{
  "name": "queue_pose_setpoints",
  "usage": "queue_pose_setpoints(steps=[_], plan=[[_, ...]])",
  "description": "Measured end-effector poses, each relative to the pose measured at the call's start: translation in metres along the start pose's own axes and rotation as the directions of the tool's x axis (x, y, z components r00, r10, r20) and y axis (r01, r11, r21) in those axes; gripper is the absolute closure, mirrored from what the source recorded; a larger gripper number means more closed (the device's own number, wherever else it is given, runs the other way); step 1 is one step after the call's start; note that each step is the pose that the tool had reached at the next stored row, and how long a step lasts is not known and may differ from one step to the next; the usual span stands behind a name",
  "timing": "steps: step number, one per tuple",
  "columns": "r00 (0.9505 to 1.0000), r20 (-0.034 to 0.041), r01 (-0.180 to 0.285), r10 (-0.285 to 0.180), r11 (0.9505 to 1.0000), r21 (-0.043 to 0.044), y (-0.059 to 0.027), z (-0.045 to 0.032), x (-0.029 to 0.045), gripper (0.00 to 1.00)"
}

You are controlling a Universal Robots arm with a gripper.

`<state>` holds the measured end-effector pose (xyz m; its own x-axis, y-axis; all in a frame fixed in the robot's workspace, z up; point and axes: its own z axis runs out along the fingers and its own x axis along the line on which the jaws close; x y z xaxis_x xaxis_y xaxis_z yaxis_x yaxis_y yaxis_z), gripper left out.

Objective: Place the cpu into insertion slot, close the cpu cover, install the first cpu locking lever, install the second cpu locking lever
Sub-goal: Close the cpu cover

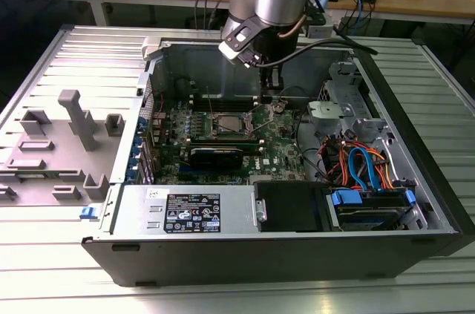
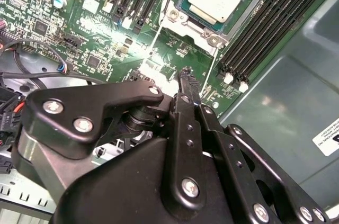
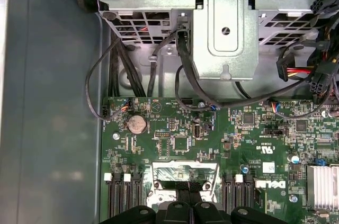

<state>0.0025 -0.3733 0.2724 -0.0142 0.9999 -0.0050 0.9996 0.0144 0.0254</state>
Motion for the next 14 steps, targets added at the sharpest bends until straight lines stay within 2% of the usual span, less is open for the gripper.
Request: queue_pose_setpoints(steps=[14], plan=[[1.0000,0.0000,0.000,0.000,1.0000,0.0000,0.0031,0.0002,0.0000,0.89]])
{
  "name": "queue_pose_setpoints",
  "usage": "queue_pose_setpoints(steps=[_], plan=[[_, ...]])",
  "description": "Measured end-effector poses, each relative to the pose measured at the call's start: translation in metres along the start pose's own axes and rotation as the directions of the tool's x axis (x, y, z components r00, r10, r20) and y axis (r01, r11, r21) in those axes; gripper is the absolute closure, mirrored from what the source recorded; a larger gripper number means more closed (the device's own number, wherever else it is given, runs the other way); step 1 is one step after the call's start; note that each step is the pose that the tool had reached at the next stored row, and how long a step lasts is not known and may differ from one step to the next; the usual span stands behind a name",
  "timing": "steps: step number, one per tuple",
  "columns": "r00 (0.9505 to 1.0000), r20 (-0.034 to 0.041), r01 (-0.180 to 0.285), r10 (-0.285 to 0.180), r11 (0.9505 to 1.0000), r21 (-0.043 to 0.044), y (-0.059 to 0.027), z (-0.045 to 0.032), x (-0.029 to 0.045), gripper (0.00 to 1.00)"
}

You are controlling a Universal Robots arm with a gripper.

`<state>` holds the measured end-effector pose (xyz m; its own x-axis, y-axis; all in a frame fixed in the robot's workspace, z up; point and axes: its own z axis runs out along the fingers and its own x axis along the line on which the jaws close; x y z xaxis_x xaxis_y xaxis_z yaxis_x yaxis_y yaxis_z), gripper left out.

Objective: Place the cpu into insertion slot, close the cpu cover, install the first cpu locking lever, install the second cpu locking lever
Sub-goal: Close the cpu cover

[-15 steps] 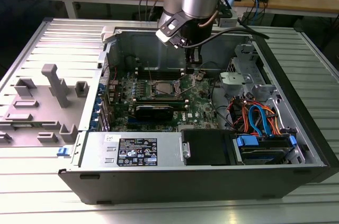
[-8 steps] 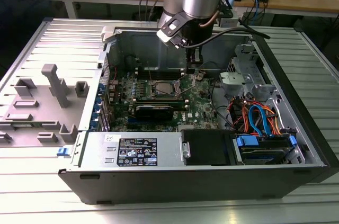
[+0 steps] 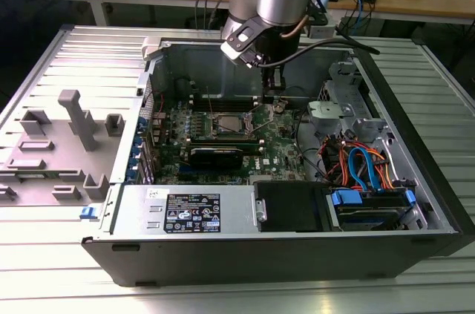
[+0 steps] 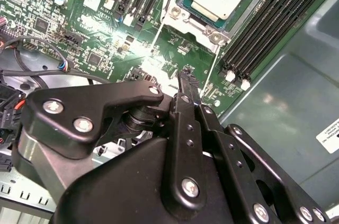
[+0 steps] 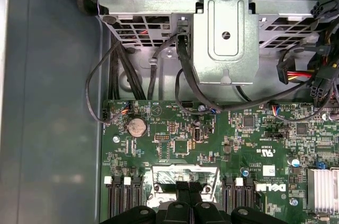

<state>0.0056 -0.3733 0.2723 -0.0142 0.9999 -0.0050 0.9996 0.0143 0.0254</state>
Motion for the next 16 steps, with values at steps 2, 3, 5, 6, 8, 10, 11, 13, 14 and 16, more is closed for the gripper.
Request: queue_pose_setpoints(steps=[2,3,5,6,8,10,11,13,14,16], plan=[[1.0000,0.0001,0.000,0.000,1.0000,0.0000,0.0004,0.0000,0.0000,0.89],[1.0000,0.0000,0.000,0.000,1.0000,0.0000,0.0009,0.0000,0.0000,0.89],[1.0000,0.0000,0.000,0.000,1.0000,0.0000,0.0015,0.0000,0.0000,0.89],[1.0000,0.0001,0.000,0.000,1.0000,0.0000,0.0016,0.0000,0.0000,0.89],[1.0000,0.0001,0.000,0.000,1.0000,0.0000,0.0019,0.0001,0.0000,0.89],[1.0000,0.0001,0.000,0.000,1.0000,0.0000,0.0024,0.0001,0.0000,0.89],[1.0000,0.0001,0.000,0.000,1.0000,0.0000,0.0027,0.0001,0.0000,0.89],[1.0000,0.0001,0.000,0.000,1.0000,0.0000,0.0032,0.0001,-0.0001,0.89],[1.0000,0.0000,0.000,0.000,1.0000,0.0000,0.0036,0.0001,-0.0001,0.89],[1.0000,0.0000,0.000,0.000,1.0000,0.0000,0.0047,0.0002,-0.0001,0.89]])
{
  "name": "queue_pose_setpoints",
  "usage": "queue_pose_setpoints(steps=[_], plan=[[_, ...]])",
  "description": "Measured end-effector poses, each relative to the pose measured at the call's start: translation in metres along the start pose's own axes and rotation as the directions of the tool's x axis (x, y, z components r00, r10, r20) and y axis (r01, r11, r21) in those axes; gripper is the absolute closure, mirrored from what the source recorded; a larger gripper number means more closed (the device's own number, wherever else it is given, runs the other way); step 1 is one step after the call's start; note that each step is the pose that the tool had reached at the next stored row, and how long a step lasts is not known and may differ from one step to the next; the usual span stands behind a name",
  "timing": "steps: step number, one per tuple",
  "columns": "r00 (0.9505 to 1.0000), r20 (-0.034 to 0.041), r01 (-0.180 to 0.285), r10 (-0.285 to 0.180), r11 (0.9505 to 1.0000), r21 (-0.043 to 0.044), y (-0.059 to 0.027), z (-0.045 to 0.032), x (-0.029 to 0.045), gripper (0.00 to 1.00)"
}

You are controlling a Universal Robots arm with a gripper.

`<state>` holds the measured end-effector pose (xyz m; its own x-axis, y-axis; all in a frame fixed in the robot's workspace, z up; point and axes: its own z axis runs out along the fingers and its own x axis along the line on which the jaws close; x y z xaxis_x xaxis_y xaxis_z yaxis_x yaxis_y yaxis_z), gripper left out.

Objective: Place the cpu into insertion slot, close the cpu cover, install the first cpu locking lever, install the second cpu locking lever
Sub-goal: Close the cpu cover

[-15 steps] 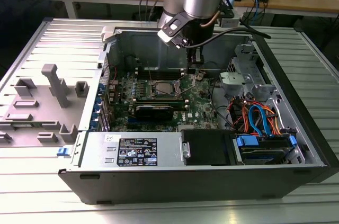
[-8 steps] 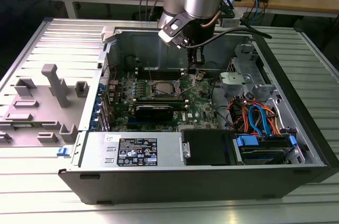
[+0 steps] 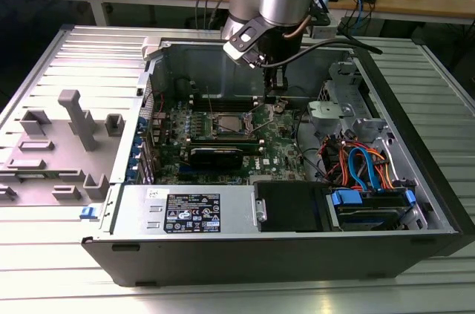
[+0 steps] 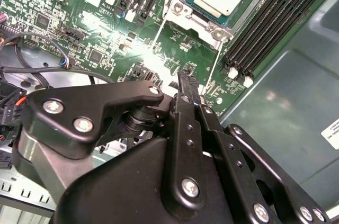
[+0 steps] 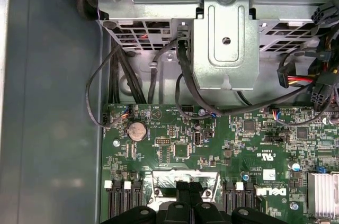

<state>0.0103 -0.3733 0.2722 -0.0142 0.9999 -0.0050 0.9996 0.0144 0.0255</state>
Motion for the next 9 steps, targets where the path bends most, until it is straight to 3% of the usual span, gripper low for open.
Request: queue_pose_setpoints(steps=[9], plan=[[1.0000,0.0000,0.000,0.000,1.0000,0.0000,0.0048,0.0003,-0.0001,0.89]])
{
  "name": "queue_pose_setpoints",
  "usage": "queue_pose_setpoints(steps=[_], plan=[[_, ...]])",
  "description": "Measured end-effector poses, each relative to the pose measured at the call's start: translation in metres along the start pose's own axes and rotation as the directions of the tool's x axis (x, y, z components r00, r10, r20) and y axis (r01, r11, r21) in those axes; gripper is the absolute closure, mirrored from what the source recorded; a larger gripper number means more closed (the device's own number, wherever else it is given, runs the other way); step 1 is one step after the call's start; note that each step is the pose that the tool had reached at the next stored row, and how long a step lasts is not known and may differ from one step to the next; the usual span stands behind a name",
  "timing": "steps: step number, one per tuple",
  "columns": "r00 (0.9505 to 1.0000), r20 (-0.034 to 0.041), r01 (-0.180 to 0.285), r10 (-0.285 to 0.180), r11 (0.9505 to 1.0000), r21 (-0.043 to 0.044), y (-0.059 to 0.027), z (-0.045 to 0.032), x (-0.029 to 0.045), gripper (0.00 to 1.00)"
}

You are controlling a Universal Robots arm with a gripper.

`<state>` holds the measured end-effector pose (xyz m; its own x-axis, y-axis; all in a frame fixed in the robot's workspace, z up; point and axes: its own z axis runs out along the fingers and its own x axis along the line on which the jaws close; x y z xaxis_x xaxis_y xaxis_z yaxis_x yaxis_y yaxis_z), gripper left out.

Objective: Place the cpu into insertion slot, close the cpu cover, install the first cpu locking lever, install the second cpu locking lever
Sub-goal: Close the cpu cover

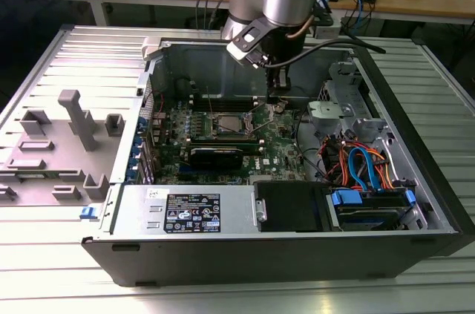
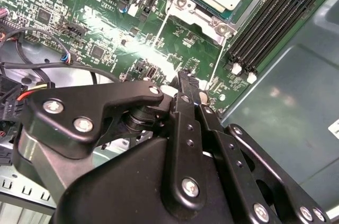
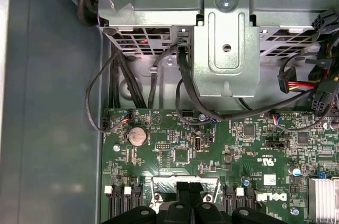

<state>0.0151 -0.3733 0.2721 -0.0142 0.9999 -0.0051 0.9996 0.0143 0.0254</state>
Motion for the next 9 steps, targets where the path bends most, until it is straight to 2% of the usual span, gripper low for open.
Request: queue_pose_setpoints(steps=[9], plan=[[1.0000,0.0000,0.000,0.000,1.0000,0.0000,0.0037,0.0006,0.0000,0.89]])
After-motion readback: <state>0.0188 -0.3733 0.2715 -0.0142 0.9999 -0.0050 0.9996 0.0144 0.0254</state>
